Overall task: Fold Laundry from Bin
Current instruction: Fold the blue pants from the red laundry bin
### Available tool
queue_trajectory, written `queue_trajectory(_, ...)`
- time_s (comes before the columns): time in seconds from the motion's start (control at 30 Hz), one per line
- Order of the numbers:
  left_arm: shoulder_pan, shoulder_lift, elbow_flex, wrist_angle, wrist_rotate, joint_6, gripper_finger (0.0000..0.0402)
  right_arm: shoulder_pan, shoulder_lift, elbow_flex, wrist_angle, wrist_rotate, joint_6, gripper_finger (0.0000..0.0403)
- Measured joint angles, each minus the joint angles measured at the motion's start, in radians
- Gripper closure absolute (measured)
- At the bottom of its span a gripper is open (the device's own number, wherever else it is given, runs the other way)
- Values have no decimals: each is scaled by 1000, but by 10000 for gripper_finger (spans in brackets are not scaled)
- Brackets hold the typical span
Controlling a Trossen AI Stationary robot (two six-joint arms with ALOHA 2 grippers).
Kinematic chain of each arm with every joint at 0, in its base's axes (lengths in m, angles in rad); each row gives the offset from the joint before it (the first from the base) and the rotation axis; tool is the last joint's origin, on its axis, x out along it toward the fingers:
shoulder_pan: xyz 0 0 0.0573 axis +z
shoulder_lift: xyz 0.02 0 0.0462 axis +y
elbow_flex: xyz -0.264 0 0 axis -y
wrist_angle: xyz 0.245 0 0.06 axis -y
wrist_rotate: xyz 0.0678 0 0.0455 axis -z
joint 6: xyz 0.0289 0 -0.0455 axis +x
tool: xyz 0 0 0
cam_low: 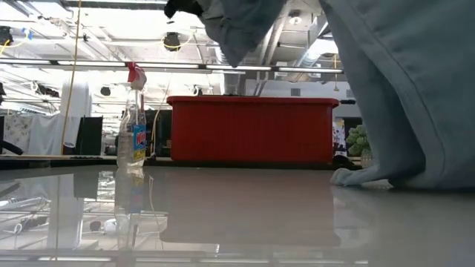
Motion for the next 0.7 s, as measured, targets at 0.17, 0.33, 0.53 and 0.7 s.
queue_trajectory(0.17, 10, -45, -25, 1, -11, -31, 180, -24, 0, 0, -36, -6, 4, 387)
queue_trajectory(0.33, 11, -74, -26, 93, -37, -120, 162, -32, -1, 1, -41, -22, 5, 387)
queue_trajectory(0.53, 46, -92, -25, 121, -32, -388, 149, -29, -1, 1, -51, -60, 4, 387)
queue_trajectory(0.7, 79, -92, -25, 107, -10, -591, 145, -30, 0, 1, -53, -74, 5, 387)
